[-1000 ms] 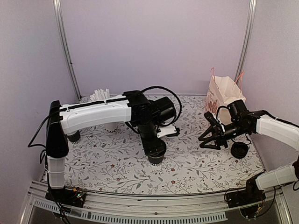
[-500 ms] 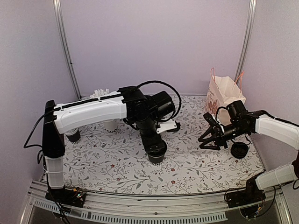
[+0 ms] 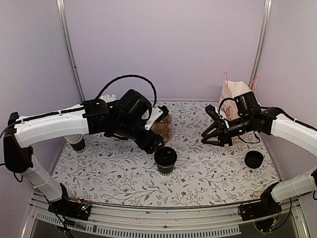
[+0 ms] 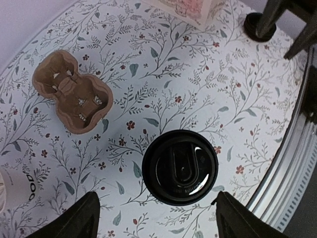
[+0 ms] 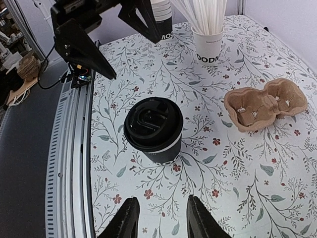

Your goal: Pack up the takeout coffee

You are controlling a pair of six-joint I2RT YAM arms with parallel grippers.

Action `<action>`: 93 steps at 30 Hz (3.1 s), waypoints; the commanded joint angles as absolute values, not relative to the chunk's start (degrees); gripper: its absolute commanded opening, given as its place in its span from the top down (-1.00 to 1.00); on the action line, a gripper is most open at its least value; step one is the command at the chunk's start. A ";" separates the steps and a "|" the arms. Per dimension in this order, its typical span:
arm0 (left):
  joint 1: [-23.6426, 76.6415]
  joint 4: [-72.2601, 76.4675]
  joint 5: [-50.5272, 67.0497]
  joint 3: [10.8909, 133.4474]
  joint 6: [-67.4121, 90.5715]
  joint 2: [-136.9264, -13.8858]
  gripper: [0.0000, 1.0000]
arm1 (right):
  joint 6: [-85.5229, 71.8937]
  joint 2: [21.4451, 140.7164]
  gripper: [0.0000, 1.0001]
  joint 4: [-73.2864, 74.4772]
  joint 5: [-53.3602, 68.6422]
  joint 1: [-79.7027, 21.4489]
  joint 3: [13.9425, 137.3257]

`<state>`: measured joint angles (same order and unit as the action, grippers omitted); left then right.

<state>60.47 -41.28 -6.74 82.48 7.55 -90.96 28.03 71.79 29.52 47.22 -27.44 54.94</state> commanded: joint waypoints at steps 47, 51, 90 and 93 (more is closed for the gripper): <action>54.03 5.27 7.95 48.99 46.22 -92.03 -0.11 | 9.70 113.26 0.29 36.61 62.36 -35.91 78.90; 53.88 6.11 8.91 48.21 46.53 -93.46 -0.04 | 8.95 115.09 0.32 36.49 61.48 -35.93 79.02; 51.68 20.09 20.65 49.59 35.28 -96.73 0.04 | 19.59 109.61 0.18 43.32 72.93 -35.95 75.24; 51.69 18.77 20.74 52.07 33.49 -96.33 -0.09 | 20.33 108.97 0.17 44.22 70.46 -35.94 75.52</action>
<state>51.05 20.67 19.07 48.42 37.98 -96.07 17.34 112.12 43.38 69.43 -34.83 75.35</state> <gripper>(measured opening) 0.516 0.413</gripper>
